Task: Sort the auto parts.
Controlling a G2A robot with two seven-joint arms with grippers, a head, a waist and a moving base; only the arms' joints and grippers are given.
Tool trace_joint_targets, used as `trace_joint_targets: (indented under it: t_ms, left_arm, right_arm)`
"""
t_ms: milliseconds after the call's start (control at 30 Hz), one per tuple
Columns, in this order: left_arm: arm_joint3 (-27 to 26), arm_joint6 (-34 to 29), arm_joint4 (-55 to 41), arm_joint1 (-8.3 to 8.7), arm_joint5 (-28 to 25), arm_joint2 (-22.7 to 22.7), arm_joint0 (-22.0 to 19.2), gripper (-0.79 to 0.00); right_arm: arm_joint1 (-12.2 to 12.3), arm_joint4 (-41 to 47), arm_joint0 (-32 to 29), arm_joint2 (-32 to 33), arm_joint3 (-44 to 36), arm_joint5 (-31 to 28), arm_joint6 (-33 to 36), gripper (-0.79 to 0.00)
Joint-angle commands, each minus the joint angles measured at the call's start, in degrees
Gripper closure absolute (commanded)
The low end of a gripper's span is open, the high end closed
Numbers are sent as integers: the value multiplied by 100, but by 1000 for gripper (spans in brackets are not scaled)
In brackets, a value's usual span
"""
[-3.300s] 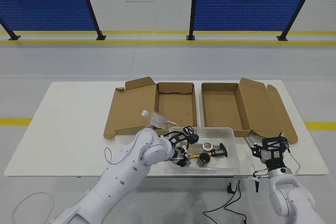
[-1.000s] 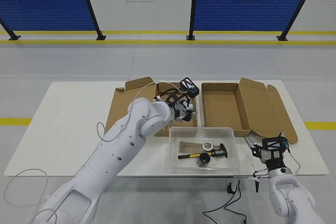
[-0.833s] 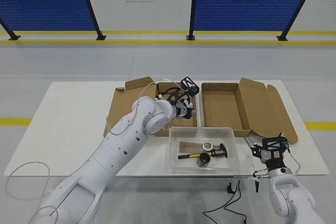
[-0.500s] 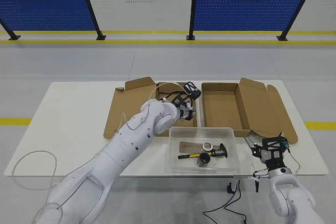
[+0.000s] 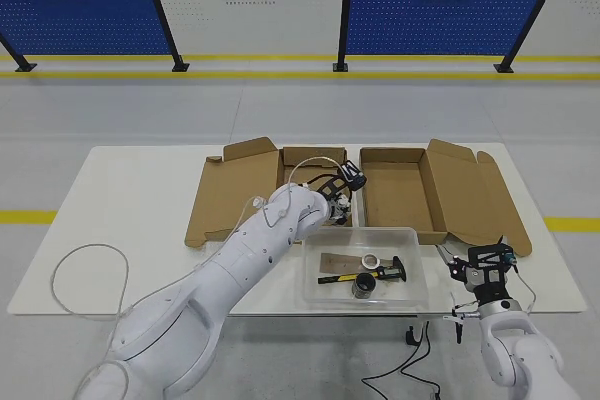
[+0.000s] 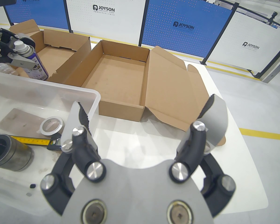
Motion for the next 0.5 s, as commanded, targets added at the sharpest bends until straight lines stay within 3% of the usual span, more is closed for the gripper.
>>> trace_joint_targets:
  t_ms: [0, 33, 233, 367, 467]
  left_arm:
    - [210, 51, -36, -82, -25, 32, -37, 0]
    - [292, 72, -43, -121, -43, 48, -58, -22]
    - [689, 175, -95, -312, -134, 85, -175, -406]
    - [835, 209, -115, -393, -199, 62, -276, -757]
    - [888, 246, -110, -432, -237, 36, -334, -785]
  right_arm:
    - [0, 0, 0, 0, 0, 0, 0, -785]
    - [0, 0, 0, 0, 0, 0, 0, -785]
    - [0, 0, 0, 0, 0, 0, 0, -785]
    - [0, 0, 0, 0, 0, 0, 0, -785]
    - [0, 0, 0, 0, 0, 0, 0, -785]
